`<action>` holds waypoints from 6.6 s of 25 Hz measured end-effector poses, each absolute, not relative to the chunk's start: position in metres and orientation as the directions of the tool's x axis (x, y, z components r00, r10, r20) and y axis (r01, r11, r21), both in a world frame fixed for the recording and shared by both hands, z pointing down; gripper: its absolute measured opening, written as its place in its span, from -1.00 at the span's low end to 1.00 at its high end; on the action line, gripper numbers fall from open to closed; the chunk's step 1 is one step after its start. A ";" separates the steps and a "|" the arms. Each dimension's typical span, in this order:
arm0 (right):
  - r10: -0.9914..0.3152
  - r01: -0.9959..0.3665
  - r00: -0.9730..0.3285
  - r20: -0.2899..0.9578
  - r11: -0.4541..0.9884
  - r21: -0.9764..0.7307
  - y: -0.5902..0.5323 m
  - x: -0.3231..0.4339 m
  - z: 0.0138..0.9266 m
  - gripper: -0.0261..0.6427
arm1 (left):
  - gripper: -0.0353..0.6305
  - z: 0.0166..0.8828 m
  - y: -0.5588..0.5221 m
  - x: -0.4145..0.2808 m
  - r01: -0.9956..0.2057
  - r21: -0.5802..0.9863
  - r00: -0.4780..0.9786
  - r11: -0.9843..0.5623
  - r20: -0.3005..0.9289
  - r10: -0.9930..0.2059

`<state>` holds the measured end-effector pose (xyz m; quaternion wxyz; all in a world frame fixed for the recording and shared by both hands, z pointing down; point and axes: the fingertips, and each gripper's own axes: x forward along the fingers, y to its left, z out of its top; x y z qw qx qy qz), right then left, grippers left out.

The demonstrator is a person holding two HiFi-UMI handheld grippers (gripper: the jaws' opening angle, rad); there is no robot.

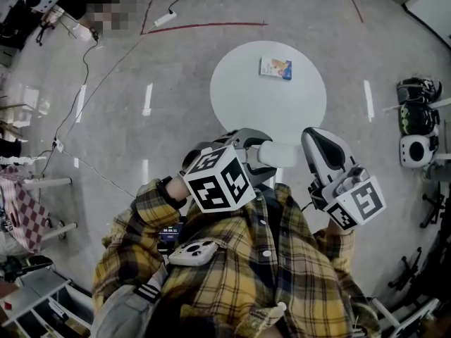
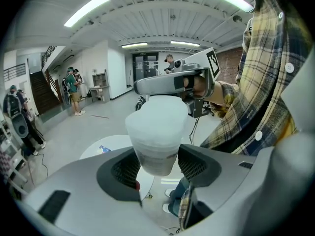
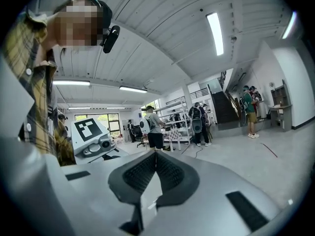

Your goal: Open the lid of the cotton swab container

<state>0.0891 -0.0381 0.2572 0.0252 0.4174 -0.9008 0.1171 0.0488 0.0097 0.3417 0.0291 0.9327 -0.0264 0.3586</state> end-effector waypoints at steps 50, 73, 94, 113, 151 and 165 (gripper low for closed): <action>-0.313 -0.322 -0.936 0.163 0.946 -0.036 0.038 0.023 0.257 -0.24 | -0.14 0.326 0.051 0.065 0.018 0.060 0.751 -0.998 0.658 0.053; -0.270 -0.306 -0.939 0.214 0.939 -0.156 0.046 0.026 0.266 -0.27 | -0.16 0.335 0.065 0.070 0.053 0.115 0.736 -0.992 0.667 0.117; -0.346 -0.370 -0.929 0.132 0.876 -0.309 0.004 0.042 0.241 -0.26 | -0.16 0.347 0.076 0.057 0.074 0.058 0.714 -0.996 0.694 0.094; -0.471 -0.480 -0.874 0.120 0.796 -0.369 -0.049 0.063 0.262 -0.32 | -0.16 0.343 0.052 0.058 0.022 0.072 0.731 -0.997 0.679 0.066; -0.786 -0.794 -0.605 0.128 0.582 -0.178 -0.037 0.100 0.268 -0.83 | -0.17 0.332 -0.017 0.045 -0.179 0.019 0.779 -0.984 0.613 -0.131; -0.778 -0.793 -0.608 0.159 0.585 -0.172 -0.041 0.102 0.282 -0.88 | -0.17 0.331 -0.016 0.052 -0.192 0.014 0.777 -0.981 0.612 -0.143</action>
